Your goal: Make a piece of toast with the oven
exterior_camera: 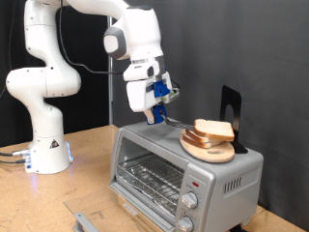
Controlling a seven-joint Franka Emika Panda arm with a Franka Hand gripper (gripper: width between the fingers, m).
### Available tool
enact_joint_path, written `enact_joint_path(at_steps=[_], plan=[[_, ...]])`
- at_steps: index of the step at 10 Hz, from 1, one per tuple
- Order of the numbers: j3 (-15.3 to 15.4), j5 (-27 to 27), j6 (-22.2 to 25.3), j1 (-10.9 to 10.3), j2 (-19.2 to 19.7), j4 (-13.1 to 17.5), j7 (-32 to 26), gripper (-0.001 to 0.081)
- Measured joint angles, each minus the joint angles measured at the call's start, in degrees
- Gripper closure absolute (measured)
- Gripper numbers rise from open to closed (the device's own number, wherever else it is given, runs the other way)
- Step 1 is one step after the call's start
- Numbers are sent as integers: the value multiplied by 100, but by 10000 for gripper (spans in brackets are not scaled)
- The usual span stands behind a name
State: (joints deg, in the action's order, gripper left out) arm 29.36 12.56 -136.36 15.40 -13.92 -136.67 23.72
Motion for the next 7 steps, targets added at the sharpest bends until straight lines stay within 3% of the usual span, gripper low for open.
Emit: enact_joint_path(at_steps=[7], plan=[[88, -453, -187, 1, 534, 419, 496, 447]])
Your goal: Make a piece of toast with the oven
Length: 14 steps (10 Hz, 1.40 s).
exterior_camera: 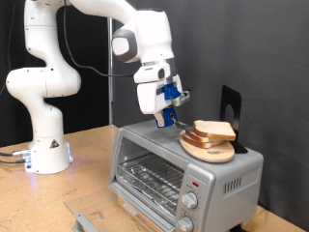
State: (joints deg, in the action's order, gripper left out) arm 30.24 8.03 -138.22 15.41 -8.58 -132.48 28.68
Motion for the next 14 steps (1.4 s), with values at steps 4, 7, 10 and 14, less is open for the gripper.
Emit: enact_joint_path(at_steps=[4, 7, 10, 14], plan=[[32, -116, -5, 0, 147, 138, 107, 447], [55, -170, -75, -1, 238, 199, 159, 447], [66, -41, -478, -49, 288, 189, 54, 447], [62, 448, -582, -95, 252, 179, -427, 447]])
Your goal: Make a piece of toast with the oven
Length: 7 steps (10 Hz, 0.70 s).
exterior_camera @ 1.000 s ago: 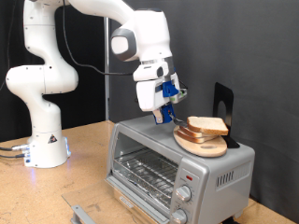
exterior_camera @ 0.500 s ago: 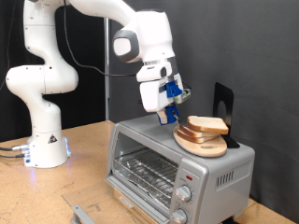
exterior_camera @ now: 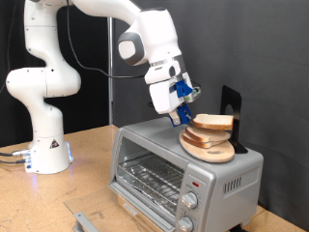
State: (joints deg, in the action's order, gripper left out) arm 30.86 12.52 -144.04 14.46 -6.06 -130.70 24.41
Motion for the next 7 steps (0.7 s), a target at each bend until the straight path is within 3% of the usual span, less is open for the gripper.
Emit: enact_joint_path(at_steps=[2, 7], plan=[[-45, 233, 141, 3, -56, -42, -290, 447], [-477, 1811, 267, -3, -678, -469, -1913, 447]])
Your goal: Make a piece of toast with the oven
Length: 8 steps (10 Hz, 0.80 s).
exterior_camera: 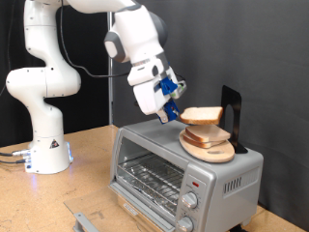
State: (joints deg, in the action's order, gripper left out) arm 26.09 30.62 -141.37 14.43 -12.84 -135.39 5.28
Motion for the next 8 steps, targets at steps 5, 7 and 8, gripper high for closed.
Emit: enact_joint_path(at_steps=[5, 7, 8], plan=[[-411, 456, 480, -7, -577, -206, -802, 447], [-476, 513, 480, 14, -544, -221, -845, 447], [-577, 521, 480, 43, -542, -252, -941, 447]])
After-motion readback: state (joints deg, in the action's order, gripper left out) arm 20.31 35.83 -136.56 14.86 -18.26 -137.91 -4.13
